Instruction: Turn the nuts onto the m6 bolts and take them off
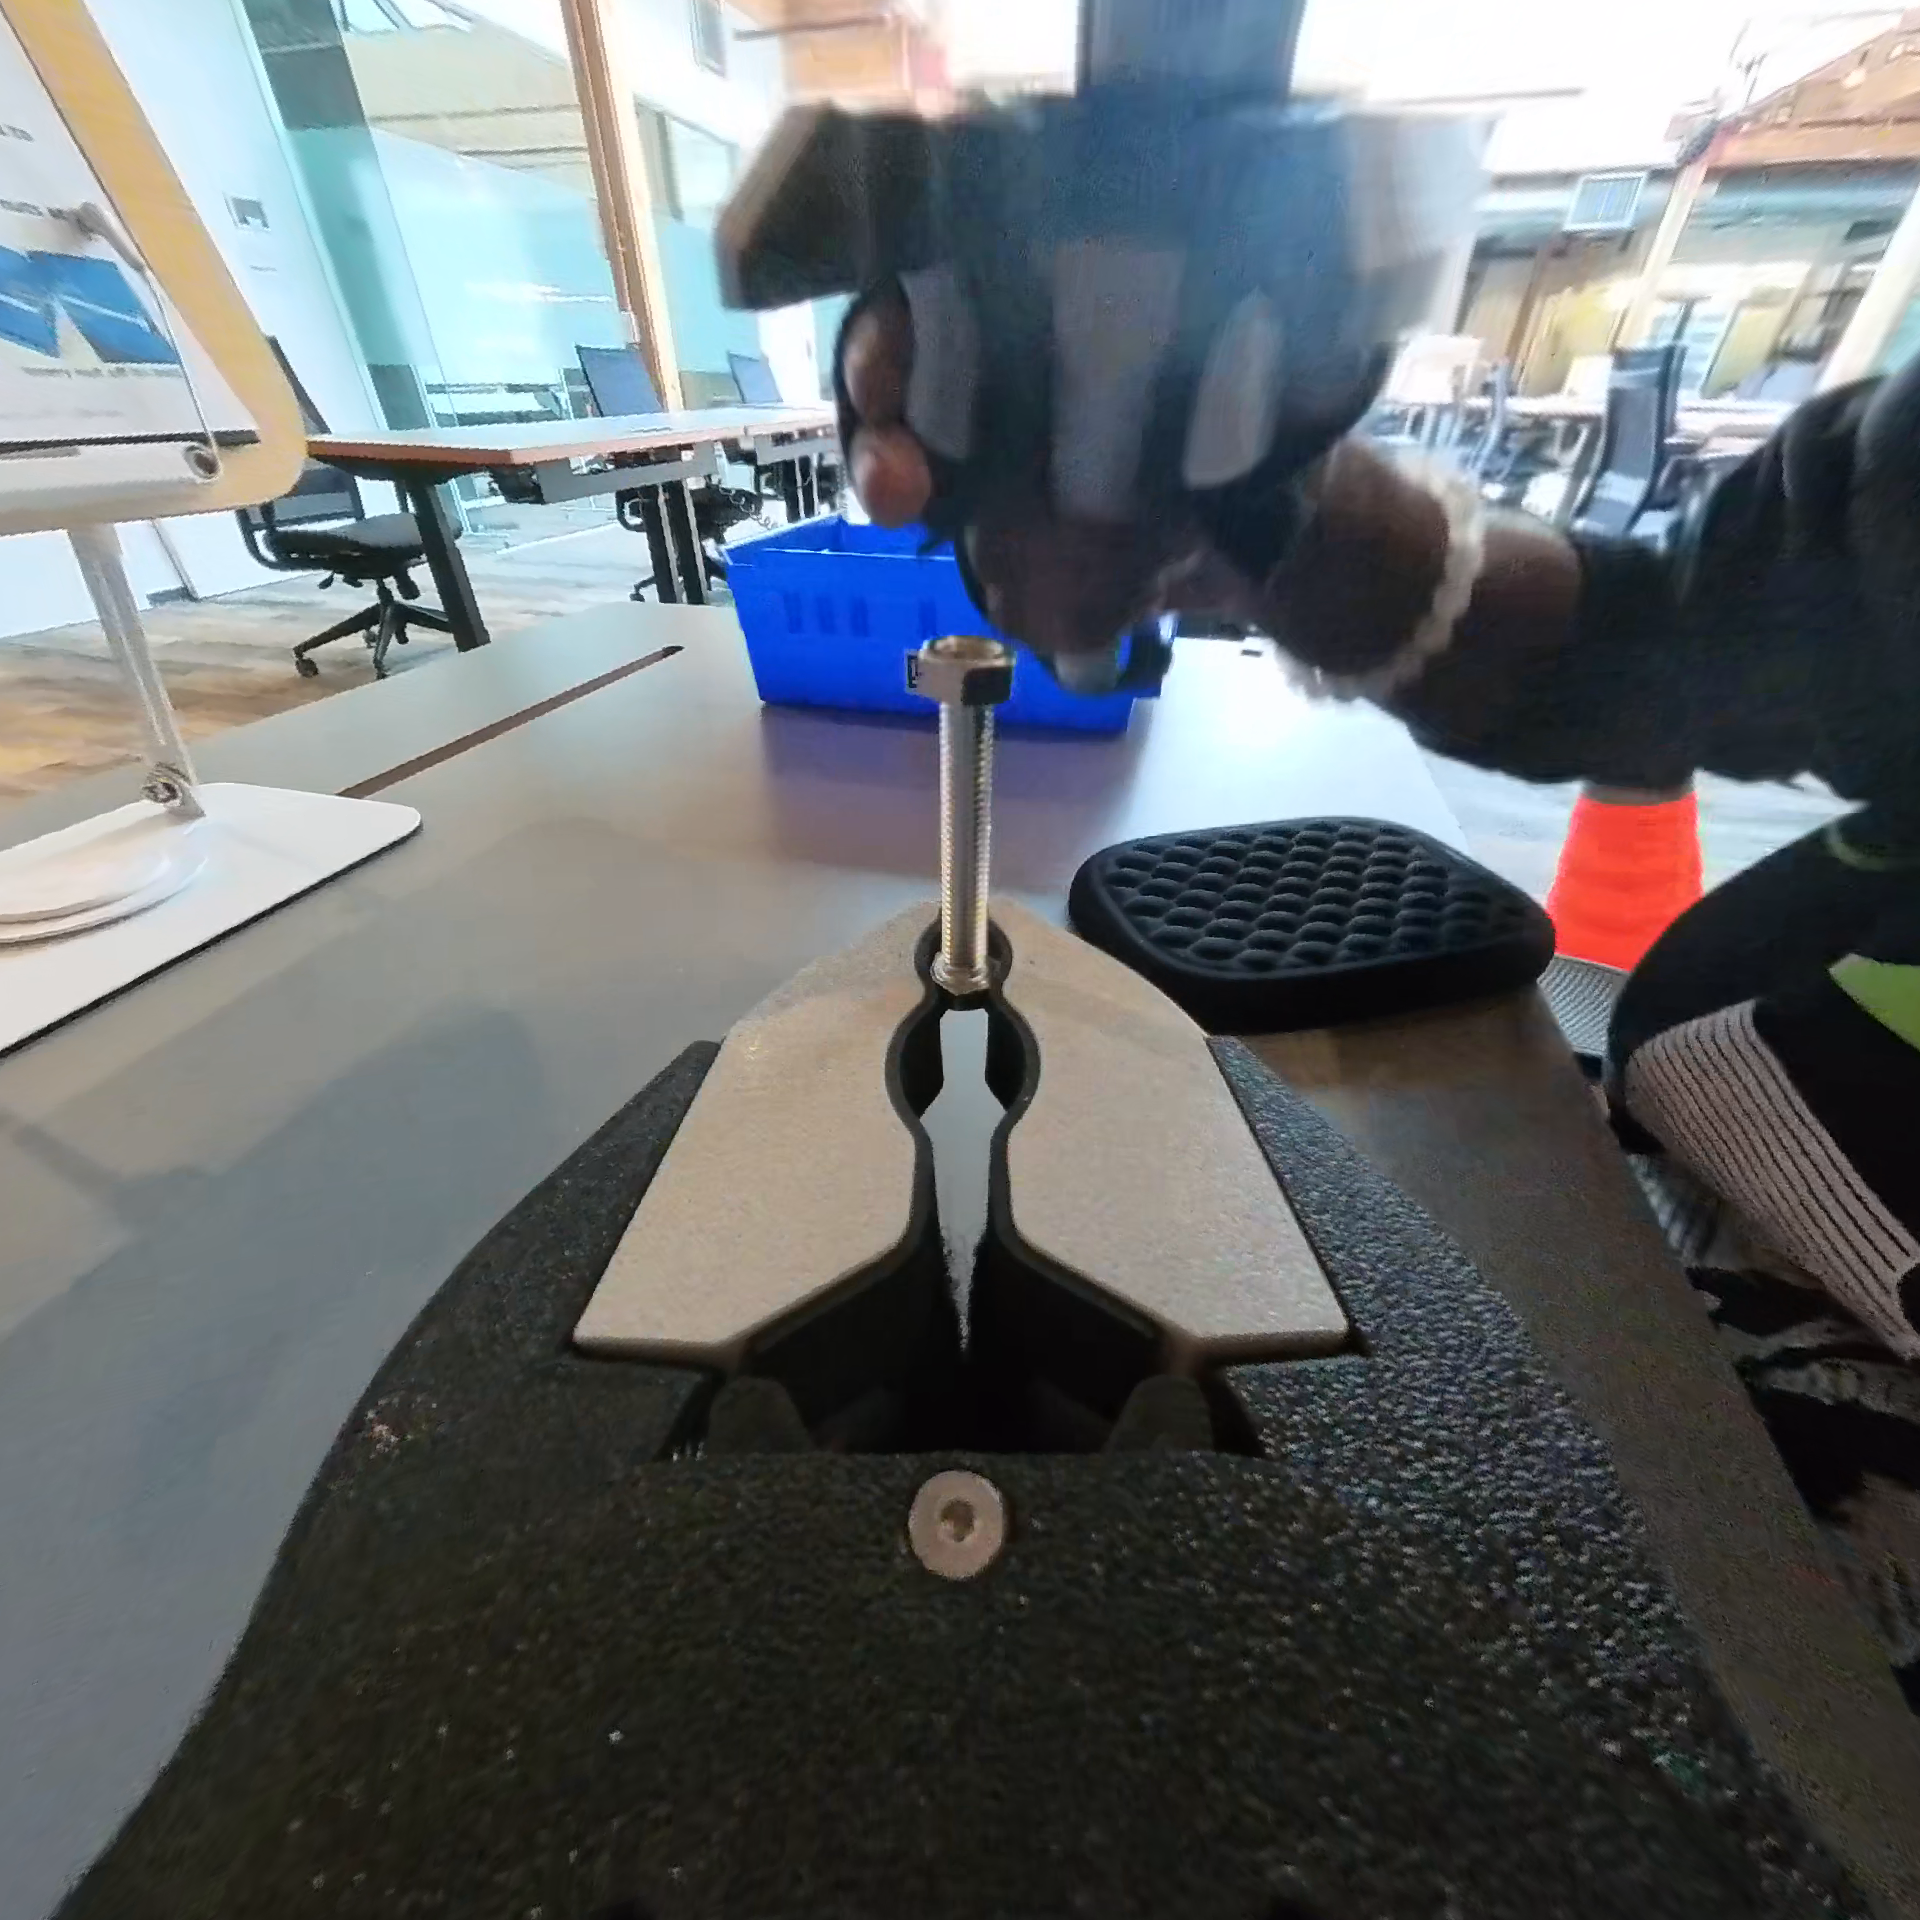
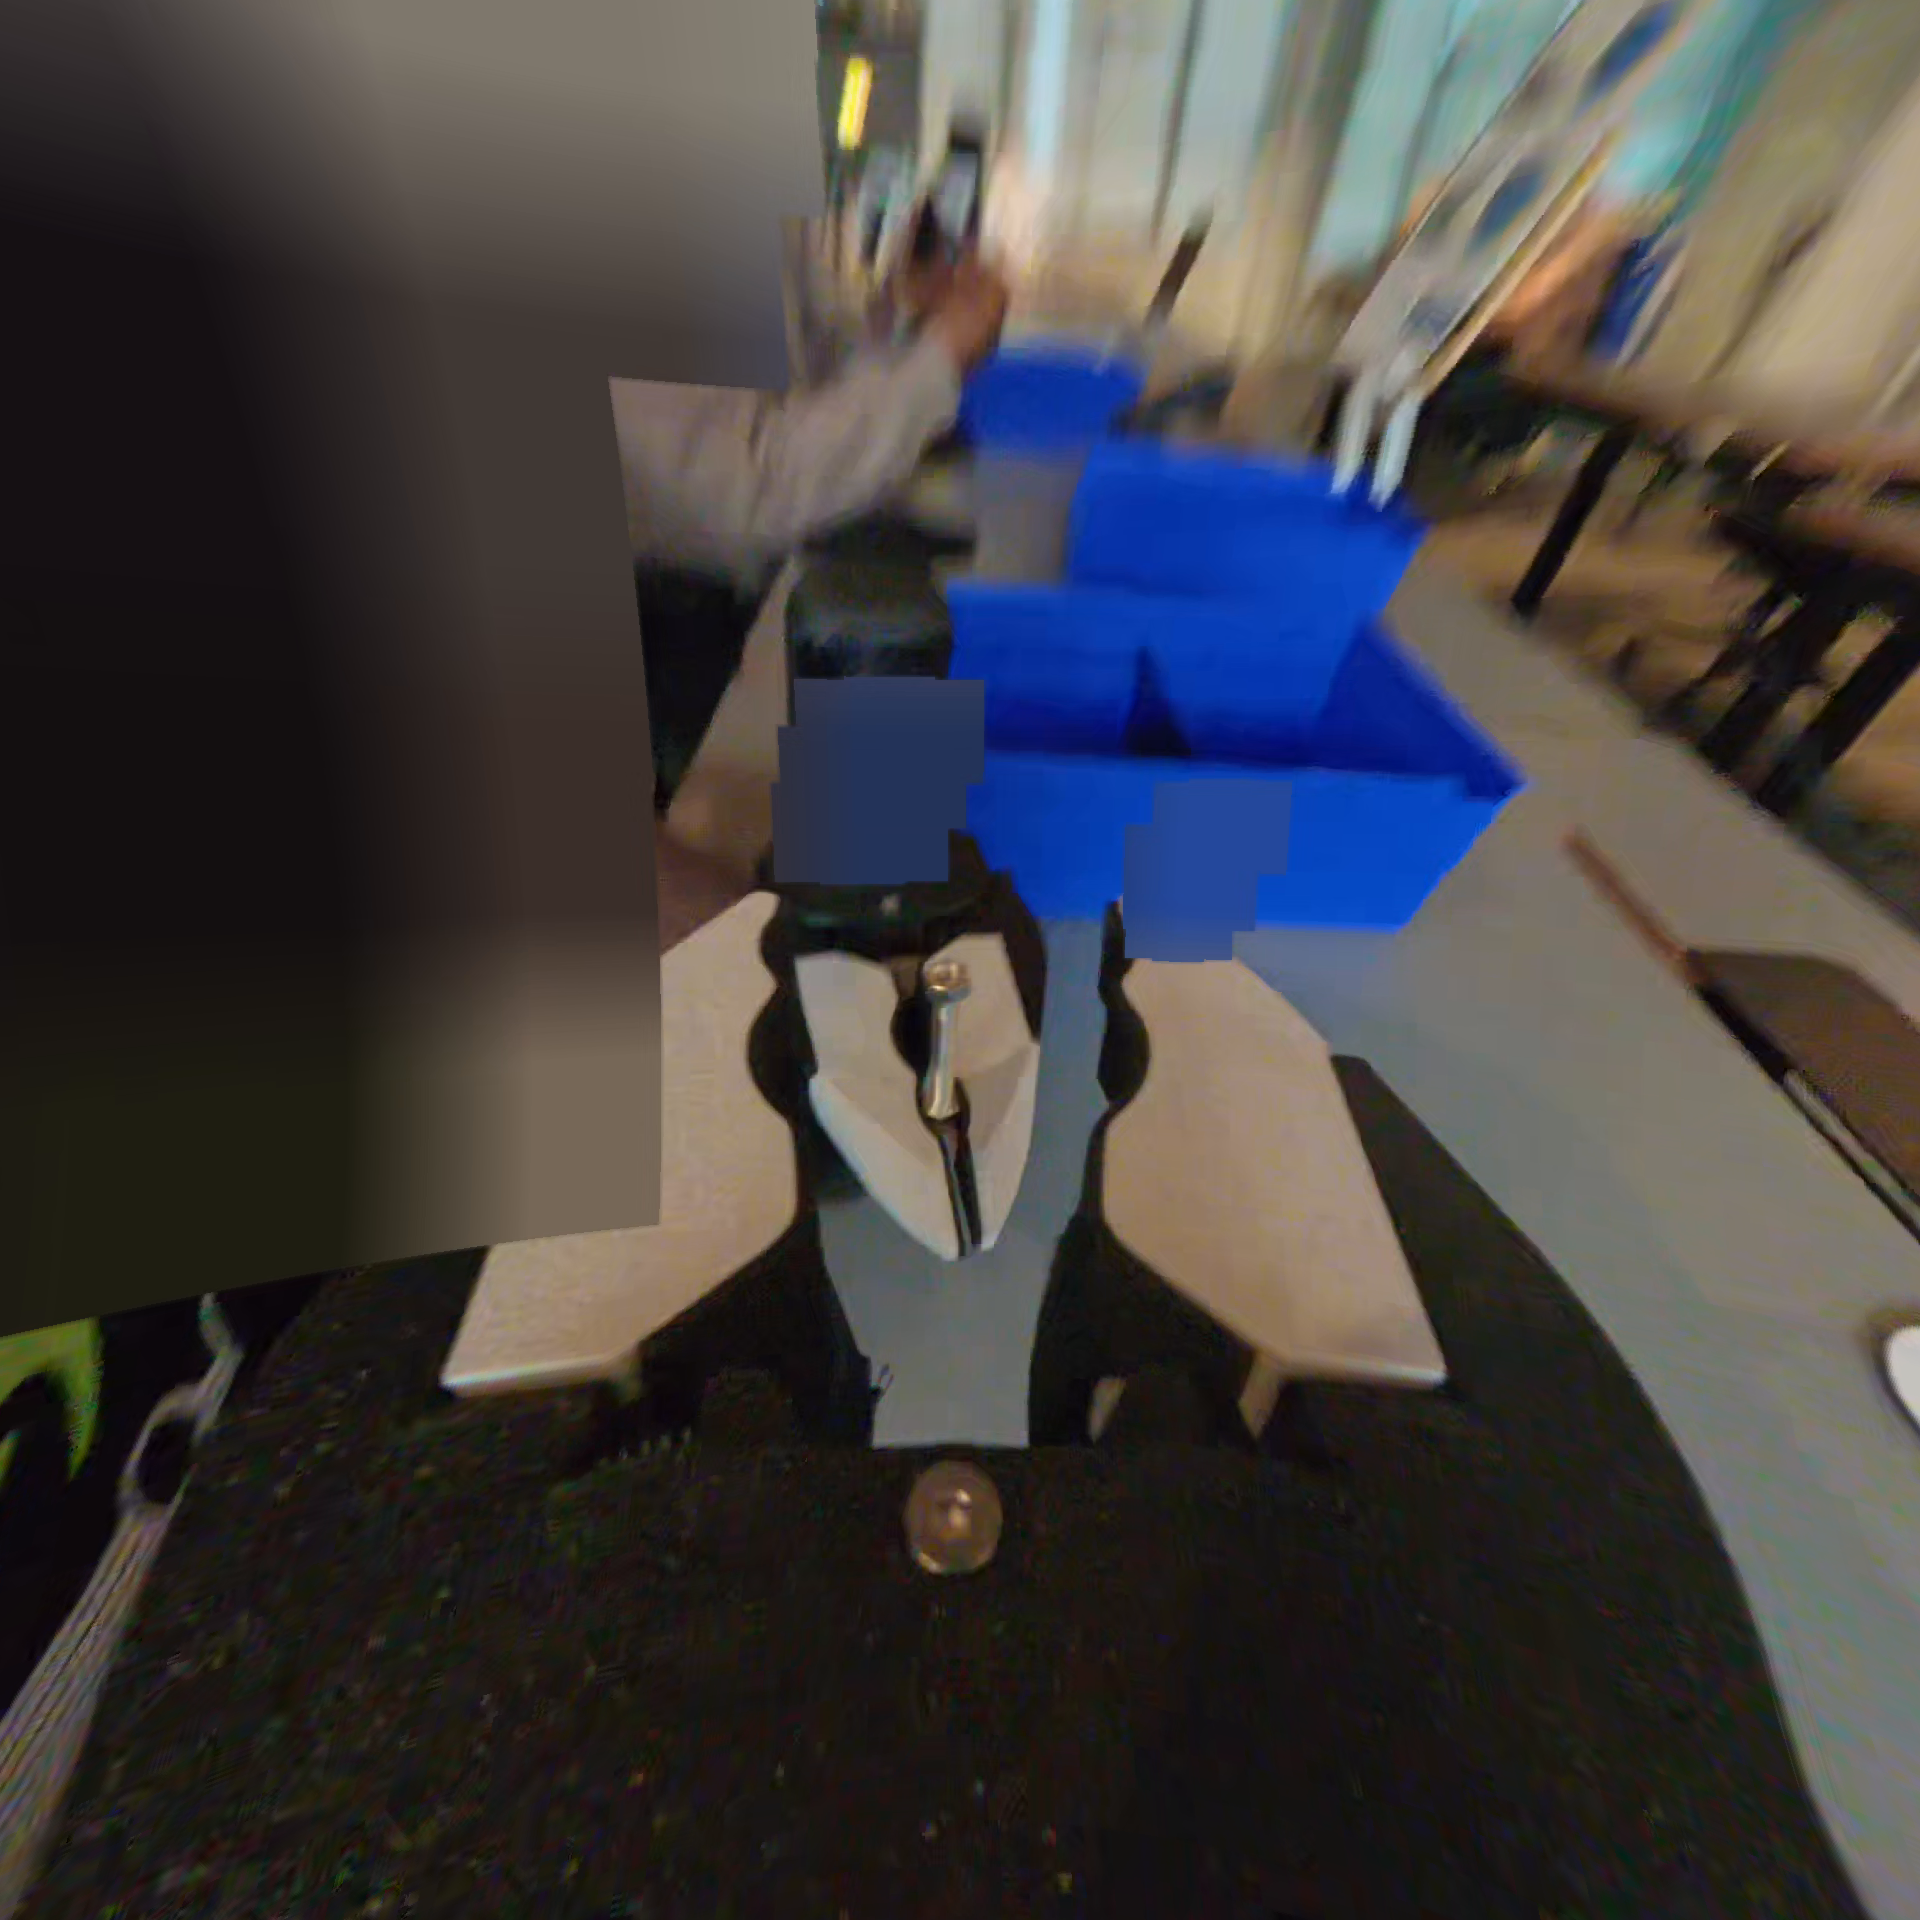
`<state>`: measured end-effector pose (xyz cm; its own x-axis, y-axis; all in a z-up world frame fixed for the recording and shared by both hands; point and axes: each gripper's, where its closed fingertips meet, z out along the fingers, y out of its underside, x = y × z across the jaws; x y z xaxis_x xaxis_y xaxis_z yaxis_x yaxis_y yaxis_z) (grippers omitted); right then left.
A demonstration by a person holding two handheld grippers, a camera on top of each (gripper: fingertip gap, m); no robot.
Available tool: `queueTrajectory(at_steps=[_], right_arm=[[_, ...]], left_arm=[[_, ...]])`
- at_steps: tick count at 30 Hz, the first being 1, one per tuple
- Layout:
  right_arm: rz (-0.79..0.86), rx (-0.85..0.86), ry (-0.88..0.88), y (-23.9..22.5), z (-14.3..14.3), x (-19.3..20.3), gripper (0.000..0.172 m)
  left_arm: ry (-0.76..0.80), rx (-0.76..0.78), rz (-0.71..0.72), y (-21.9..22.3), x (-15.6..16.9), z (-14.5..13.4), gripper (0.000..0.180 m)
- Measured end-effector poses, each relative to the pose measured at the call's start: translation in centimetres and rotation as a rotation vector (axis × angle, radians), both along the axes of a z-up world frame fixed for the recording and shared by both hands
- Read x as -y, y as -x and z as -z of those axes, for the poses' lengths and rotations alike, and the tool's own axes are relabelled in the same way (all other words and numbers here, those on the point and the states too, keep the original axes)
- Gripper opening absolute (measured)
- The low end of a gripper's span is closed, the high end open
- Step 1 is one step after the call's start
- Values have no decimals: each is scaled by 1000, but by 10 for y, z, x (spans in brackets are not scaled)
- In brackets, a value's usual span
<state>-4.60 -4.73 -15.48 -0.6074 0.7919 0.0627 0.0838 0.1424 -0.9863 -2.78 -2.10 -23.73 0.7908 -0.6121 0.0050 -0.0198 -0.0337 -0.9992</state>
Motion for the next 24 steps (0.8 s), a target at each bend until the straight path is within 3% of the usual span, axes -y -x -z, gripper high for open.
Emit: queueTrajectory(at_steps=[2,4,7,11,16,24], right_arm=[[44,-147,165,-6,-1,-10,47],[31,-172,238,-6,6,-11,53],[-21,-87,209,-3,22,0,65],[-46,-87,146,-6,32,16,53],[-30,-66,101,-2,37,20,57],[-15,-96,99,-6,33,12,29]], left_arm=[[-6,-4,5,-1,0,0,3],[-14,-7,11,-1,0,0,3],[-9,-3,13,-1,0,1,3],[-2,-8,12,-1,-1,2,3],[17,-20,28,-4,-1,5,3],[26,-2,23,-1,-2,5,3]])
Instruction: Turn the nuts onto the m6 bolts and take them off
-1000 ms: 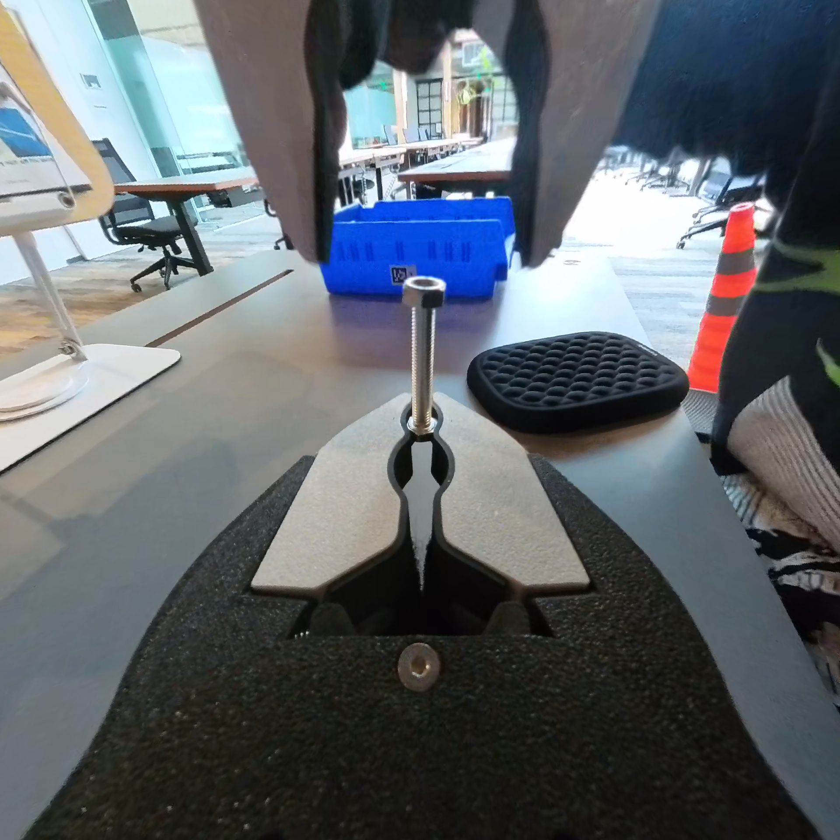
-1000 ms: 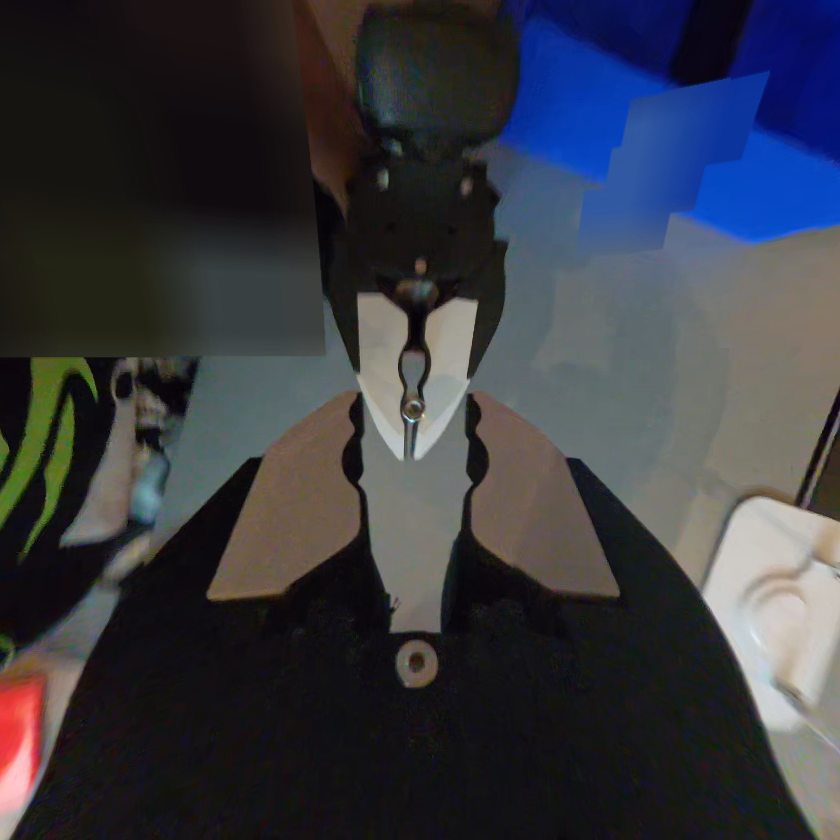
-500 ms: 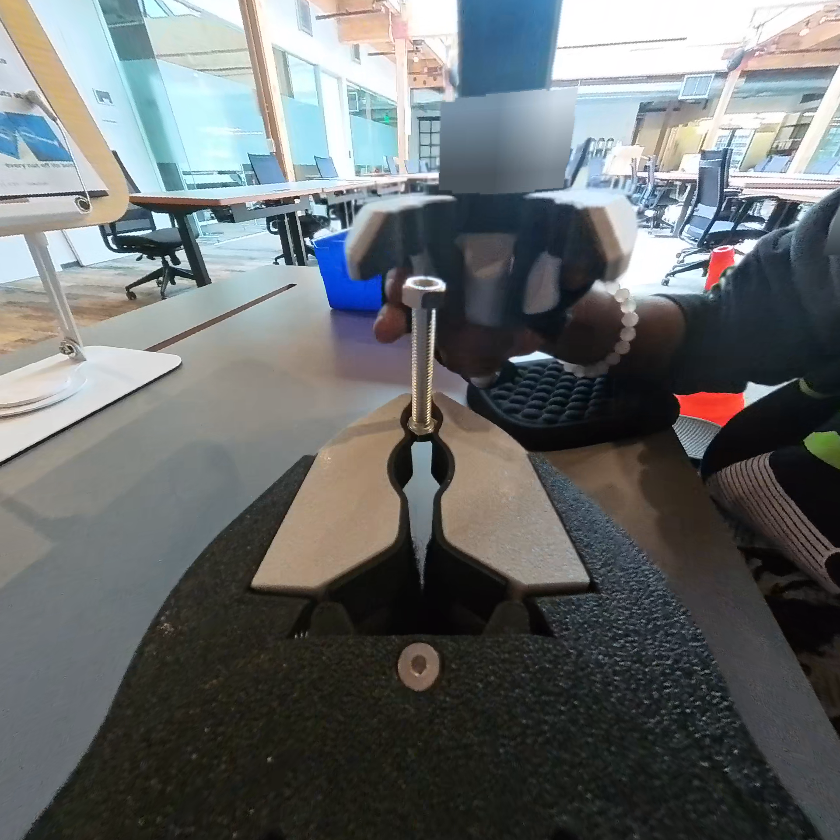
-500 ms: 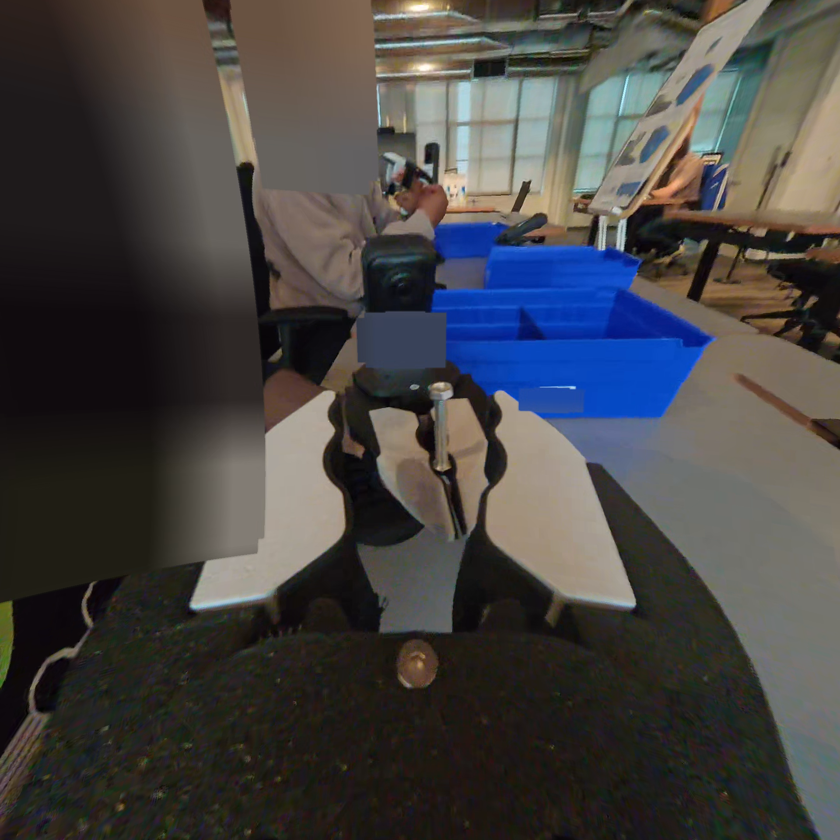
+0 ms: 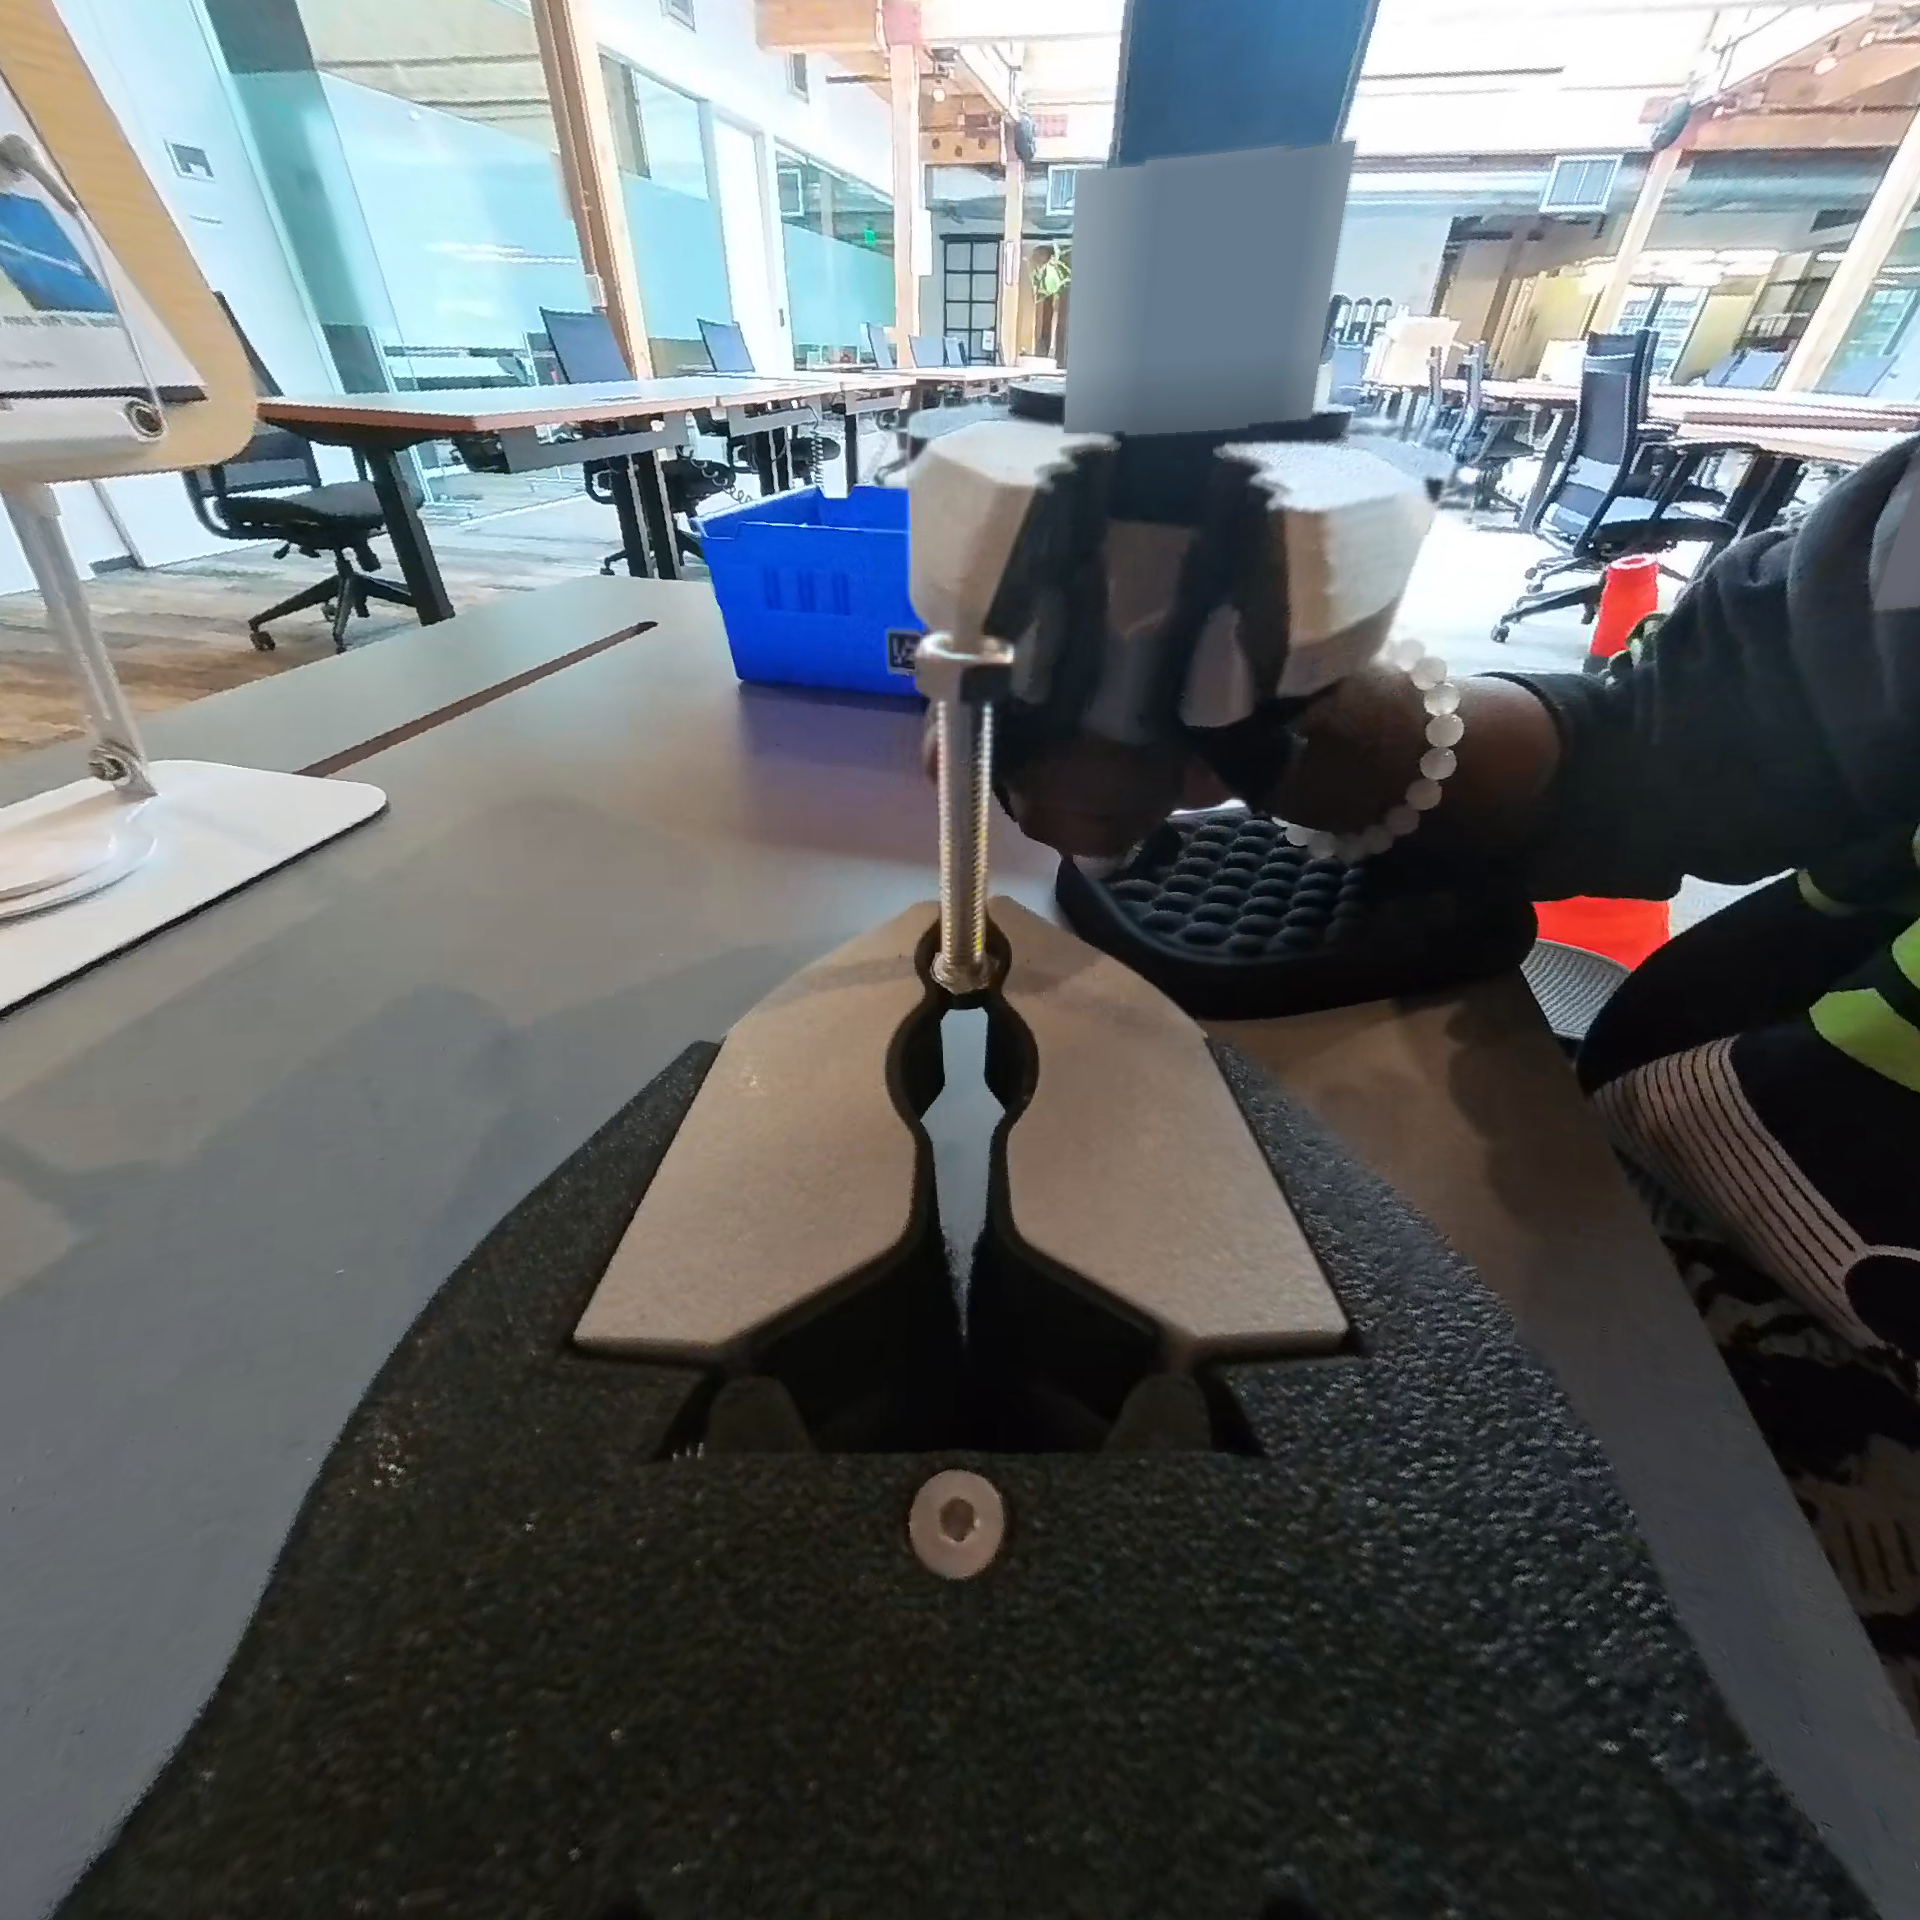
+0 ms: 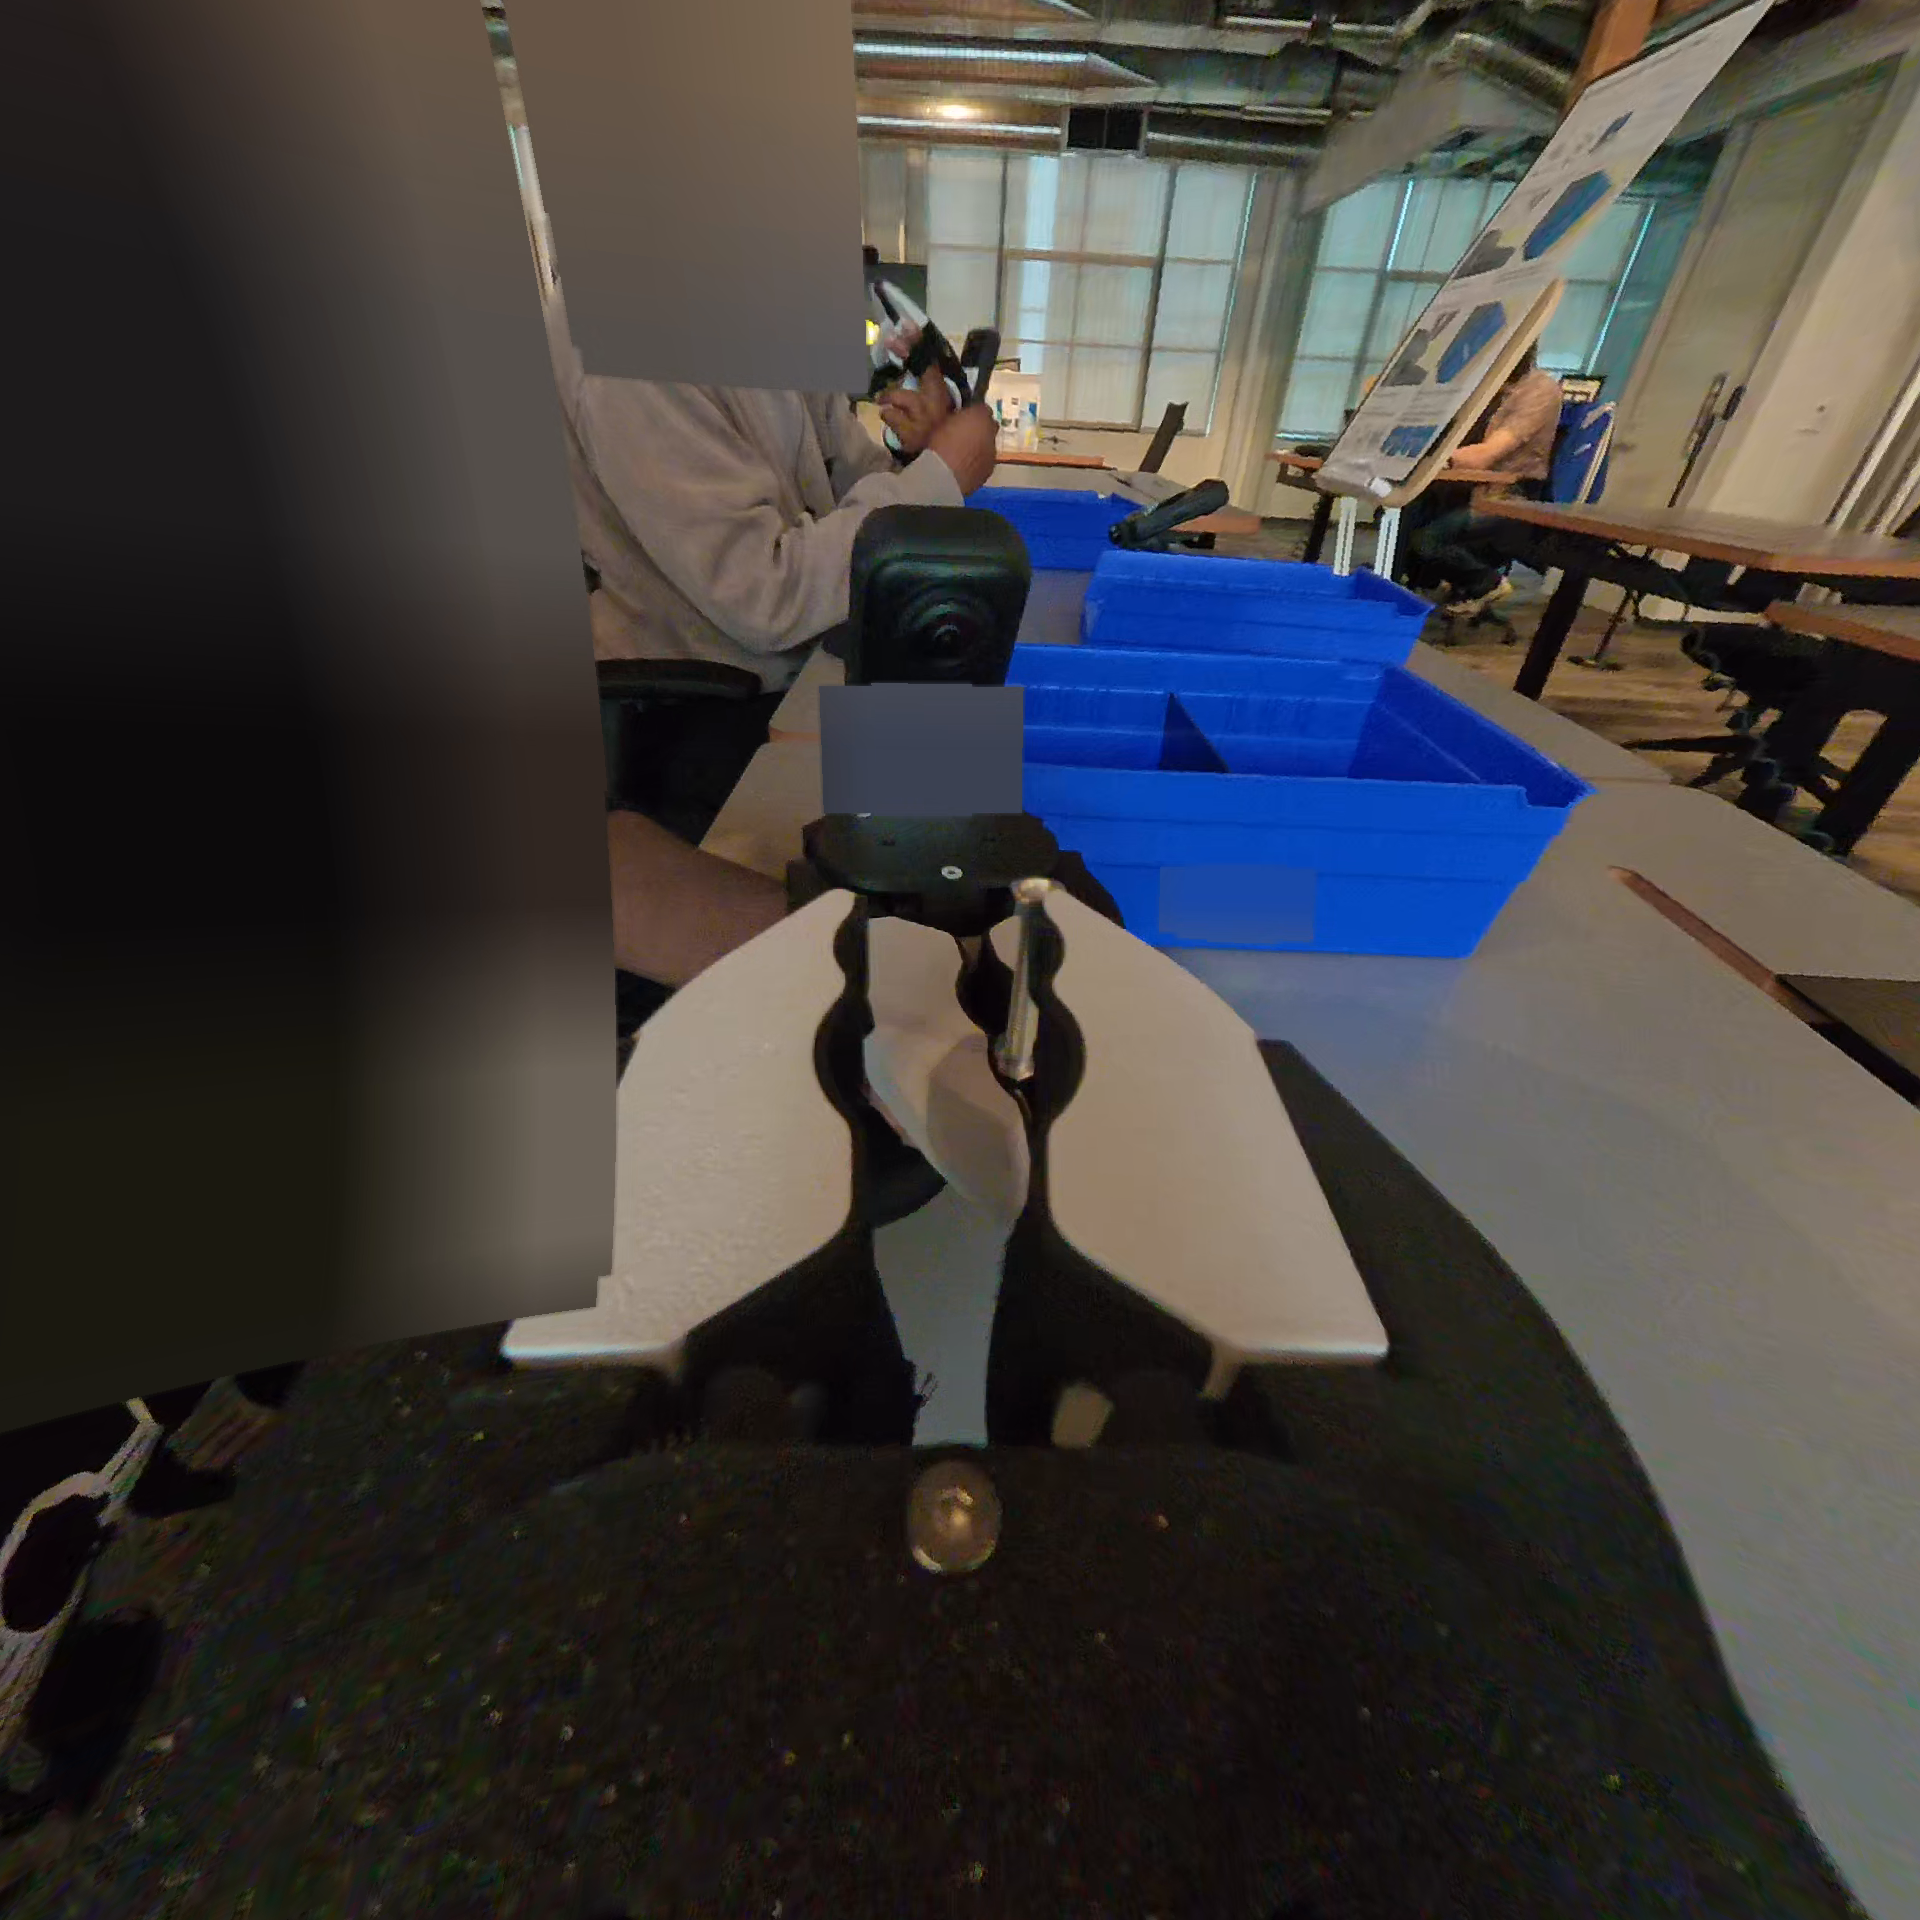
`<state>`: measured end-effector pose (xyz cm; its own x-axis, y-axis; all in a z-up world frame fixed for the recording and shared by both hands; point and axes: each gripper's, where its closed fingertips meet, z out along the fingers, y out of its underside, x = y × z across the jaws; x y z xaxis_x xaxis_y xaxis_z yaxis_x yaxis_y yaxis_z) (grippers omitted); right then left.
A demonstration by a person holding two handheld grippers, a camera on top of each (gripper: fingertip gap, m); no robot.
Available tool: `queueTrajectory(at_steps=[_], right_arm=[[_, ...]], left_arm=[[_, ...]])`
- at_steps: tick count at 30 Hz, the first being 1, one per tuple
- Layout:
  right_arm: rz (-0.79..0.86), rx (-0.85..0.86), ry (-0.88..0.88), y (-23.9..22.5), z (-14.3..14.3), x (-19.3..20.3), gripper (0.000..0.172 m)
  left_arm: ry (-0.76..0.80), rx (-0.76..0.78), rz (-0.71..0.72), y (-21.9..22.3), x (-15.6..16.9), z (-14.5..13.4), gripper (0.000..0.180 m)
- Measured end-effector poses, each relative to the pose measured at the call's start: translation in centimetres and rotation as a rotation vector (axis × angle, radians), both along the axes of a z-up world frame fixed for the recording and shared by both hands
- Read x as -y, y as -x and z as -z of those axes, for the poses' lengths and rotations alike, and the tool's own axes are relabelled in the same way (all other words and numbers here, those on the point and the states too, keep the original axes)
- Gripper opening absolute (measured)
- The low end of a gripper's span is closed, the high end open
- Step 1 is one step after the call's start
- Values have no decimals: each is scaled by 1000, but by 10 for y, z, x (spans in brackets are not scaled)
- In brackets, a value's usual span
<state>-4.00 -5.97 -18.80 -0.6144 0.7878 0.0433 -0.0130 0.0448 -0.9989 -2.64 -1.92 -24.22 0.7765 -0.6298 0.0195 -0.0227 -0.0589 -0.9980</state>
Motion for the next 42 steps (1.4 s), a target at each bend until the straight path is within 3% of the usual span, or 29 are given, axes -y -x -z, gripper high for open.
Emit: queueTrajectory(at_steps=[2,4,5,8,16,24,27,28,30,35,38,42], right_arm=[[7,1,18,2,-1,-1,30],[25,4,24,5,0,-2,42],[18,8,24,5,1,-1,40],[77,-9,-1,9,1,-8,10],[80,-14,2,10,1,-8,9],[384,-16,3,16,1,-16,7],[395,-39,-60,16,-1,-12,15],[359,-52,-77,16,-4,-12,25],[149,-62,-76,11,-13,2,26],[-280,112,-162,6,-4,7,46],[-476,129,-160,4,1,10,31],[-581,124,-132,9,6,11,17]], left_arm=[[1,5,5,0,0,0,3],[2,-2,6,-1,0,1,3],[1,-6,7,-1,0,1,3],[-4,-22,15,-3,1,2,3],[-7,-34,9,-3,0,2,3],[-8,-25,-95,7,-7,1,2],[-13,-28,-74,5,-6,1,2],[-13,-26,-61,4,-5,0,2],[-13,-26,-40,2,-3,0,3],[-19,-33,1,-3,0,0,3],[-21,-32,22,-5,2,0,3],[-25,-21,38,-5,3,-2,3]])
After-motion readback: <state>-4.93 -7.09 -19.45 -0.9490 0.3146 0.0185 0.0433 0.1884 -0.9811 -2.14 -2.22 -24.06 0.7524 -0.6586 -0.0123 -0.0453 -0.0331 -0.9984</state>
